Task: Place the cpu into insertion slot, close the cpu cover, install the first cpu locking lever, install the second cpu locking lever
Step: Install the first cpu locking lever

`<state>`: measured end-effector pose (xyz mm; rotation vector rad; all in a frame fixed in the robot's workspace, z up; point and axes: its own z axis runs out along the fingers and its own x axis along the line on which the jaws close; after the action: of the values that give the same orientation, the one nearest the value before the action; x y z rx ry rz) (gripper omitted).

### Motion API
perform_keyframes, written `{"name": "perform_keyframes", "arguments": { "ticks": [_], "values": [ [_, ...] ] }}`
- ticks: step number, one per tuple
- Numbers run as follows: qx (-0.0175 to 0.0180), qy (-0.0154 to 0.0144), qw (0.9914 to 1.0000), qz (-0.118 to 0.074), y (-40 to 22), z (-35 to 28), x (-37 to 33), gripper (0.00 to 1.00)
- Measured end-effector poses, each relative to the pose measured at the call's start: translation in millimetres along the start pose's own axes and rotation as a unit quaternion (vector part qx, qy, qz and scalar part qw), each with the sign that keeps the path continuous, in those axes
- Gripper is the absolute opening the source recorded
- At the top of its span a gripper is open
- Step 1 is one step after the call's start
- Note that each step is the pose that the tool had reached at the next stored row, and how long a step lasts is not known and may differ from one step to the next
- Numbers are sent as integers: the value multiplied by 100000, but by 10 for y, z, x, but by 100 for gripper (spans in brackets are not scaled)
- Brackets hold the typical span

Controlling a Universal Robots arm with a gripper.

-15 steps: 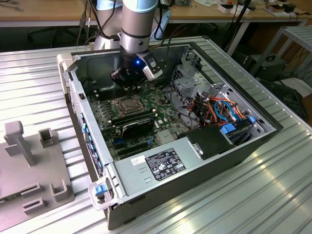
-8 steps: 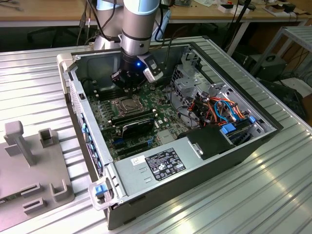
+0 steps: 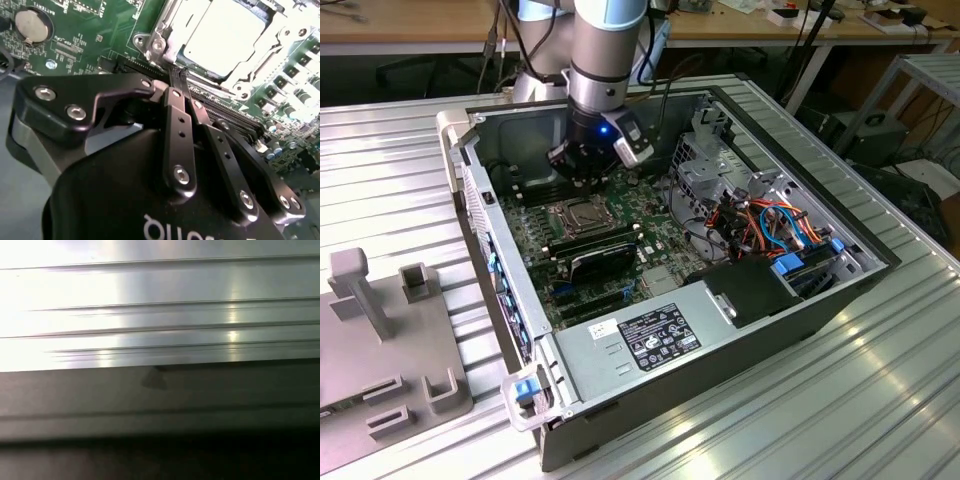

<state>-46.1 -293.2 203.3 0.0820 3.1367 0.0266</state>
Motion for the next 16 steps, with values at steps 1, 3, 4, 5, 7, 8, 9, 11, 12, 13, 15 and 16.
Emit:
{"name": "perform_keyframes", "arguments": {
  "ticks": [1, 3, 4, 5, 7, 8, 9, 11, 12, 13, 15, 16],
  "values": [
    [7, 9, 100000, -28, 1, -20, -1, 11],
    [32, 25, 100000, -84, 0, -59, 0, 11],
    [21, 25, 100000, -137, -13, -62, -1, 11],
    [19, 27, 100000, -149, -32, -62, -2, 11],
    [25, 32, 100000, -162, -84, -64, -4, 11],
    [23, 34, 100000, -171, -107, -64, -5, 11],
    [18, 34, 100000, -185, -124, -64, -6, 11],
    [23, 32, 100000, -204, -149, -65, -8, 11],
    [14, 29, 100000, -202, -154, -66, -8, 11],
    [19, 32, 100000, -203, -161, -69, -8, 11],
    [21, 32, 100000, -216, -177, -77, -9, 11],
    [29, 37, 100000, -215, -183, -84, -9, 11]
  ]
}}
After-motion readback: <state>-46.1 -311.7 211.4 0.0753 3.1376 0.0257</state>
